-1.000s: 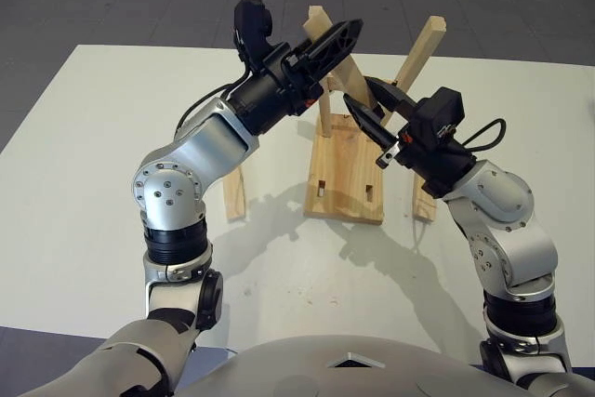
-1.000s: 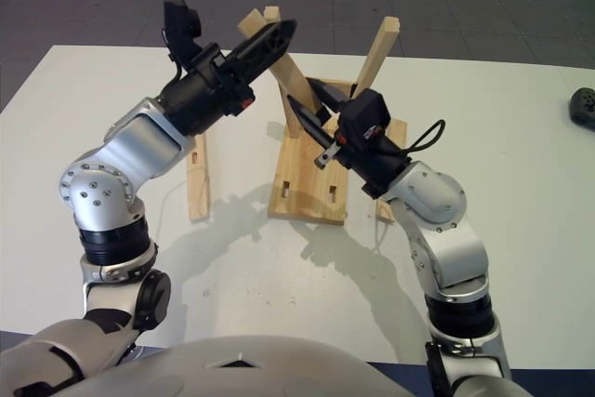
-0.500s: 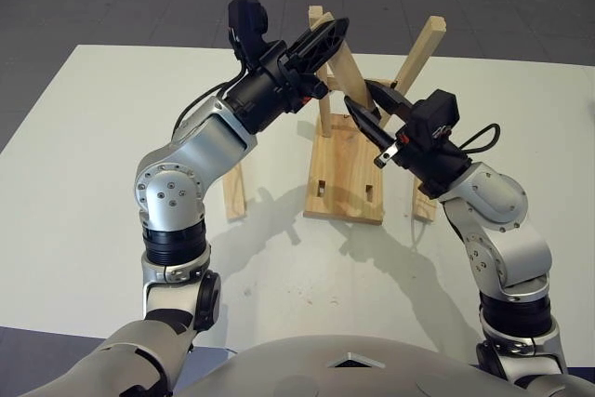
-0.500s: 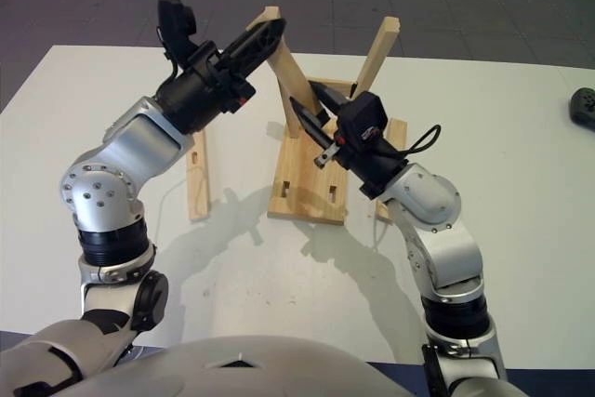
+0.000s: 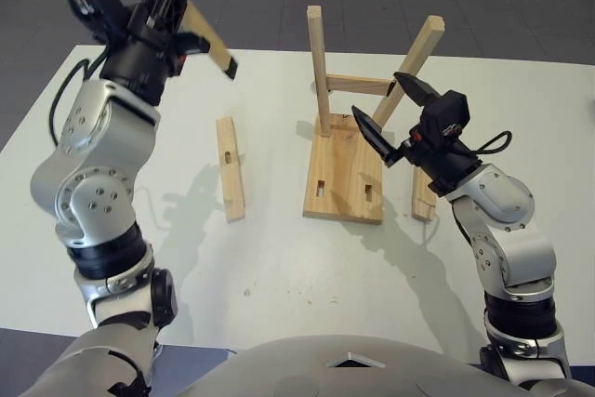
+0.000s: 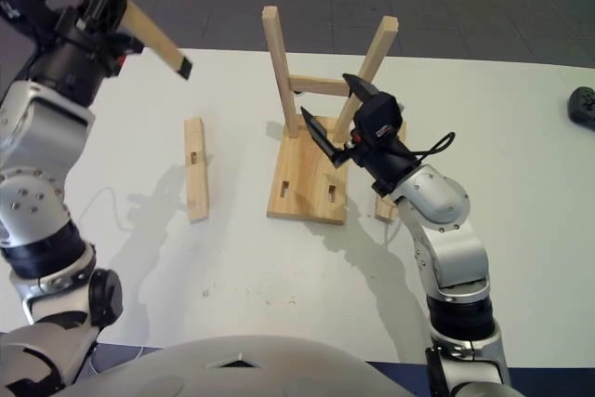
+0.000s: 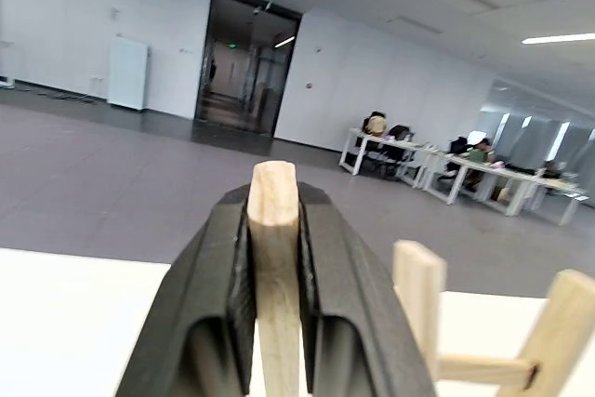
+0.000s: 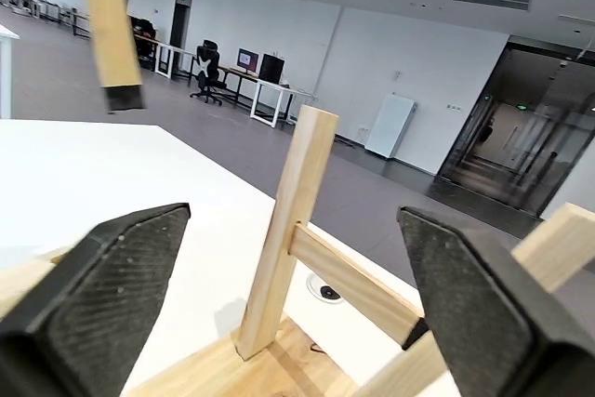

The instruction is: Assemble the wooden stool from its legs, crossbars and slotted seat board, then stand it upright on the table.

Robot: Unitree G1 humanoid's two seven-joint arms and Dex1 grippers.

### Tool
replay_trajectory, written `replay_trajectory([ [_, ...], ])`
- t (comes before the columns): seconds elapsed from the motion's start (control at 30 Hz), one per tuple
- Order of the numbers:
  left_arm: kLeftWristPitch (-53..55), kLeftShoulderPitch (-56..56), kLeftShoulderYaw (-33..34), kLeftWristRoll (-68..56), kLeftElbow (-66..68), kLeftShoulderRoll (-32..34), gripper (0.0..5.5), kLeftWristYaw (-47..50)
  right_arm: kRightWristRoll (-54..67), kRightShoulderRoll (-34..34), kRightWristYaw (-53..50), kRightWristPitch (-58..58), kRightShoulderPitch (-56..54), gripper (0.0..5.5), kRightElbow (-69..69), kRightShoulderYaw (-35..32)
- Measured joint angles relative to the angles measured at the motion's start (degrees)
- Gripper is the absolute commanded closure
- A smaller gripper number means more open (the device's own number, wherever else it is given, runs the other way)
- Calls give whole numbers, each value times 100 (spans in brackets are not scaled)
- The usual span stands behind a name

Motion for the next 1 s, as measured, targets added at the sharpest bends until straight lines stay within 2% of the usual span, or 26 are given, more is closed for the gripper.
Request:
replay_trajectory([
  [0.13,3,1125,-183,402,-82,-401,508,172,-84,5,-110,-19,128,20,12,-130],
  [0.2,-317,1311,-342,722,284,-687,508,131,-138,7,-147,-20,164,10,8,-156],
  [0.33,-1034,1247,-330,1250,1189,-1128,508,60,-207,39,-193,-20,188,10,9,-151],
  [0.5,-1504,1148,-315,1658,1510,-1359,508,16,-225,91,-230,-19,224,10,-5,-92],
  [0.7,-1537,976,-242,1645,1547,-1700,508,34,-255,103,-232,-18,271,10,-9,15],
  [1.0,-1536,921,-209,1771,1602,-1728,508,-55,-347,111,-274,-16,321,10,-15,65],
])
